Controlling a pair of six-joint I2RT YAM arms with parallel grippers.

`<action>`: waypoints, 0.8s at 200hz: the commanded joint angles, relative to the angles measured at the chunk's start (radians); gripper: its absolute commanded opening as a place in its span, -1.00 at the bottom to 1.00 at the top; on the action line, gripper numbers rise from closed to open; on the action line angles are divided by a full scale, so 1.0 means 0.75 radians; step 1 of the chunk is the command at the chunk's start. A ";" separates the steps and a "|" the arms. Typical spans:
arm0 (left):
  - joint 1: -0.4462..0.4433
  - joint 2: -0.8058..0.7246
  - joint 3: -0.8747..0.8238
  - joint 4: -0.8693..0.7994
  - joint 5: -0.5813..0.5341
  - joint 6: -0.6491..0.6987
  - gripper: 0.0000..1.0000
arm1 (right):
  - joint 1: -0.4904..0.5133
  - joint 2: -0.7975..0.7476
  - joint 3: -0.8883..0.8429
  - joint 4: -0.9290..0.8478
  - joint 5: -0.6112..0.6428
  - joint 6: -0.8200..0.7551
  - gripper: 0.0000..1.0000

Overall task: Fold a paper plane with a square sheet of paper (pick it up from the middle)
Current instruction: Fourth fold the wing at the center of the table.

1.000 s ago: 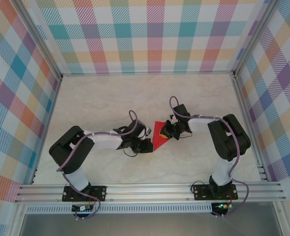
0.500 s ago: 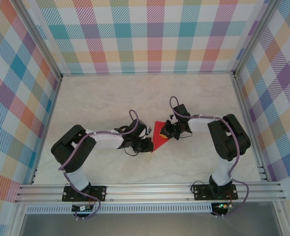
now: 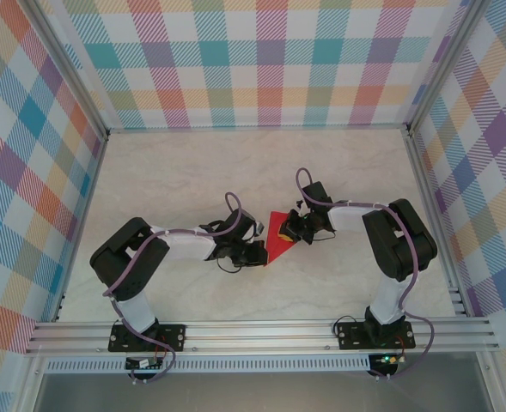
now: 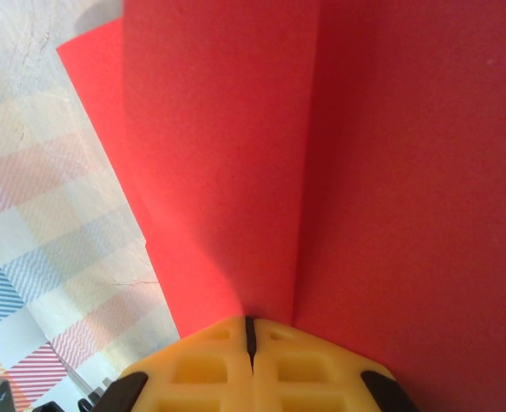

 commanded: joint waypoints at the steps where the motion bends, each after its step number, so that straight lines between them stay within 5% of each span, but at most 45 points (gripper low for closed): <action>1: -0.012 -0.032 -0.049 -0.204 0.032 0.014 -0.86 | 0.009 0.139 -0.065 -0.145 0.249 0.006 -0.94; 91: -0.018 -0.112 -0.030 -0.259 -0.025 0.066 -0.85 | 0.009 0.148 -0.071 -0.138 0.258 0.023 -0.94; 160: -0.014 -0.169 0.030 0.053 -0.093 -0.015 -0.85 | 0.009 0.114 -0.080 -0.113 0.234 0.012 -0.94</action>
